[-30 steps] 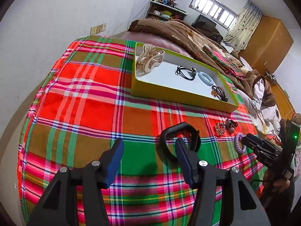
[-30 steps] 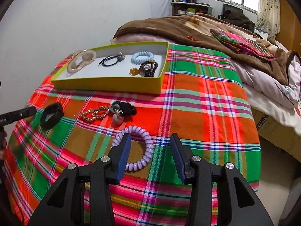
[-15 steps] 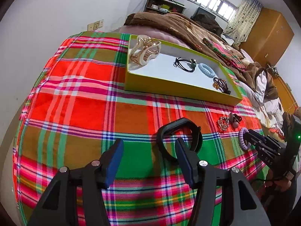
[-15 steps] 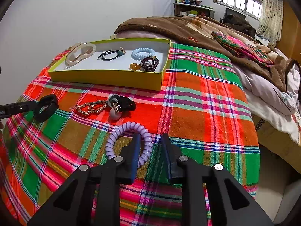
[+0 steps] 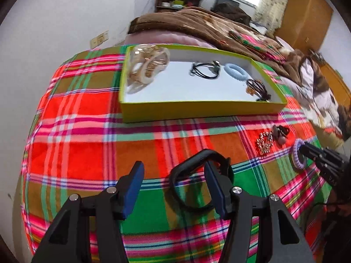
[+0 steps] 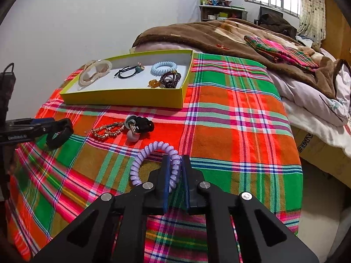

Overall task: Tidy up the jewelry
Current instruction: 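Grasp the black watch band with left tool while right grasps lavender coil bracelet, then carry the black band with left tool into box lid while right carries lavender bracelet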

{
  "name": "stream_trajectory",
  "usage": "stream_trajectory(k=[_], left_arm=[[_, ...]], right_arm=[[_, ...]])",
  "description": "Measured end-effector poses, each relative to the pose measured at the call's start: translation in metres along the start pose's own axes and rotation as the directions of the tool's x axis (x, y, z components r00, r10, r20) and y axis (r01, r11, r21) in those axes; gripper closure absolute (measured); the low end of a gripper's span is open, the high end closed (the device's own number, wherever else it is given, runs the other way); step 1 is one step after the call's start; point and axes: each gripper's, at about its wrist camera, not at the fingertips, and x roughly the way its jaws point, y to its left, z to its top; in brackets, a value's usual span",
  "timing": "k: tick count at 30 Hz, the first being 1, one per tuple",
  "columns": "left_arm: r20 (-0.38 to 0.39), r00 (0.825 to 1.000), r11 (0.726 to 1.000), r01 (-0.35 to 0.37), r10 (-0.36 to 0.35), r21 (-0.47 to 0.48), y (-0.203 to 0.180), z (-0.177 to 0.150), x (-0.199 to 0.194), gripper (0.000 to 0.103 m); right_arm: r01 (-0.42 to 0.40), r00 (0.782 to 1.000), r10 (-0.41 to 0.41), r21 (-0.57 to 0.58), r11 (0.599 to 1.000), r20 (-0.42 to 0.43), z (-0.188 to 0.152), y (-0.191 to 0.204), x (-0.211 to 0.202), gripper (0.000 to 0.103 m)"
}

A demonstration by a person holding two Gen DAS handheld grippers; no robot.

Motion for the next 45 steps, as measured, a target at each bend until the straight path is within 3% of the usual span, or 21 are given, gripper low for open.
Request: stream_trajectory(k=[9,15,20,25,31,45], left_arm=[[0.001,0.998,0.985,-0.067,0.068,0.161,-0.019,0.004,0.01,0.044],[0.001,0.998,0.98,-0.062,0.063,0.188,-0.023,0.008,0.012,0.044],[0.003,1.0,0.981,-0.029,0.029,0.194,-0.025,0.006,0.01,0.063],[0.0,1.0,0.979,-0.024,0.025,0.2,-0.028,0.005,0.009,0.07],[-0.005,1.0,0.981,-0.017,0.019,0.193,-0.029,0.005,0.007,0.09],[0.023,1.0,0.988,-0.01,0.007,0.152,-0.024,0.003,-0.01,0.09]], right_arm=[[-0.019,1.0,0.019,0.011,1.0,0.005,0.0,0.001,-0.002,0.092],[-0.031,0.999,0.031,0.01,0.999,0.007,0.001,0.006,0.0,0.092],[-0.032,0.999,0.032,0.01,0.999,0.013,0.003,0.008,-0.002,0.092],[-0.035,0.999,0.034,0.01,0.999,0.018,0.005,0.009,-0.003,0.092],[-0.039,0.999,0.038,0.014,0.999,0.024,0.005,0.01,-0.004,0.092],[-0.049,0.997,0.048,0.011,0.999,0.054,0.012,0.014,-0.015,0.092]])
